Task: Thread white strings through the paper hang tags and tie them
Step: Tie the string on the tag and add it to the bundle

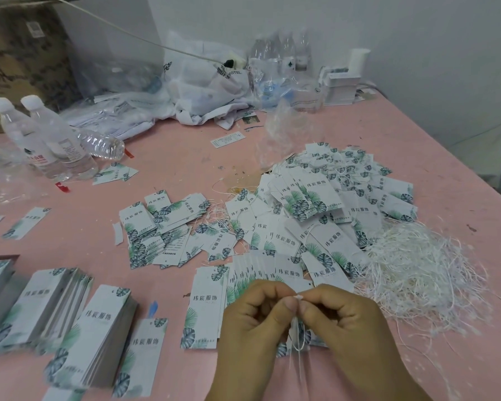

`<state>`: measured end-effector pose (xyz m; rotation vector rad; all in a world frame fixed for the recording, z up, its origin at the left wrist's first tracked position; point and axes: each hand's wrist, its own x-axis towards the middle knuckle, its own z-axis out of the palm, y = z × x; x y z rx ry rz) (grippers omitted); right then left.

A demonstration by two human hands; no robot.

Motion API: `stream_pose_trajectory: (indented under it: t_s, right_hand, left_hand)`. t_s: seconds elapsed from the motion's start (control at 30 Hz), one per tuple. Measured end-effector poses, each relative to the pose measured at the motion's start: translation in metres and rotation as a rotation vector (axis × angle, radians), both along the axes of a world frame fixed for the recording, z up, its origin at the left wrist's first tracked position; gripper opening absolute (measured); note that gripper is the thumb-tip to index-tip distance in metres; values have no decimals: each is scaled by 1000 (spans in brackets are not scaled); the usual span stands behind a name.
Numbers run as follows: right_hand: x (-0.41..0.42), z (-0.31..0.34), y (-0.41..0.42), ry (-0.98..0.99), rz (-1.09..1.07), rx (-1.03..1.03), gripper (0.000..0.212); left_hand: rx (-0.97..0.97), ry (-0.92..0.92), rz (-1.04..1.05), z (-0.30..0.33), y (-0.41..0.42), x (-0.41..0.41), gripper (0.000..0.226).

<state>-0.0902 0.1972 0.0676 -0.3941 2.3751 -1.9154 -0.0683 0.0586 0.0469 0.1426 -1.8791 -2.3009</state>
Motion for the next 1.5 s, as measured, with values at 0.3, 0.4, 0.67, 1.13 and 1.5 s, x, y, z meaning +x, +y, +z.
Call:
stream_pose_trajectory:
  t_s: [0.3, 0.4, 0.67, 1.13, 1.5]
  right_hand:
    - [-1, -6, 2, 91, -56, 70, 27]
    - [-1, -4, 4, 116, -49, 65, 7]
    - [-3, -7, -2, -98, -48, -212, 5]
    - [1, -7, -5, -62, -77, -153, 7]
    - [-18, 1, 14, -369, 235, -241, 23]
  left_hand:
    - [-33, -25, -82, 2, -1, 0, 17]
    - [11, -50, -69, 2, -1, 0, 19]
    - [51, -39, -48, 1, 1, -1, 18]
    - [119, -54, -24, 5, 3, 1, 9]
    - [159, -48, -169, -3, -8, -5, 17]
